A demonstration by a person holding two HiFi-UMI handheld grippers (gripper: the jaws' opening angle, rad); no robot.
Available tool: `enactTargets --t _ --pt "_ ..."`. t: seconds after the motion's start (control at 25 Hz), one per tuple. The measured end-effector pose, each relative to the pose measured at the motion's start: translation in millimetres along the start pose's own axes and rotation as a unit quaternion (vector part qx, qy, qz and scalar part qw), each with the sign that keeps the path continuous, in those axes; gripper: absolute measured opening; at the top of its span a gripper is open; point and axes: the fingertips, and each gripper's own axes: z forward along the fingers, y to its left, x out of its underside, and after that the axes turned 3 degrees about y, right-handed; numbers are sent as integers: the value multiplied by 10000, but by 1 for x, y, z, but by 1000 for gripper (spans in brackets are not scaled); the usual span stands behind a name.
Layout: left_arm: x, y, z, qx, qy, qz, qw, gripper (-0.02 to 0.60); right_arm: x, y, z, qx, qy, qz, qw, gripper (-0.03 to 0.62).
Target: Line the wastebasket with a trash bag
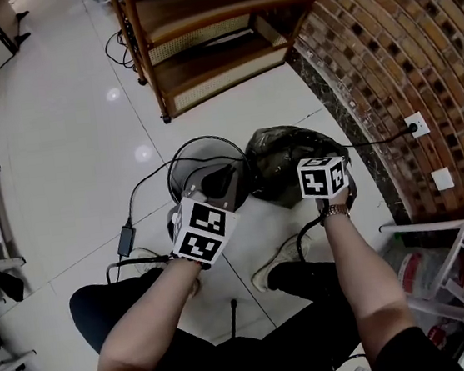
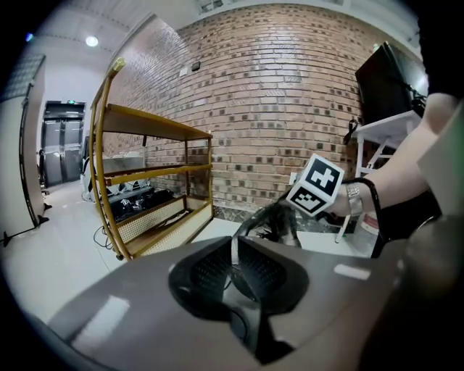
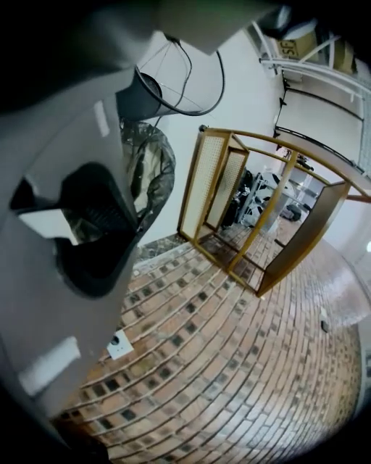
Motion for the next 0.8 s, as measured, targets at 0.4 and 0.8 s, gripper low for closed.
enactTargets --t 0.4,0.8 --pt "2 -19 -4 450 159 -833 9954 145 -57 -40 -68 -129 -607 -103 9980 11" --pt "28 -49 0 903 503 -1890 9765 239 -110 -67 -138 -337 -1160 -81 9926 11"
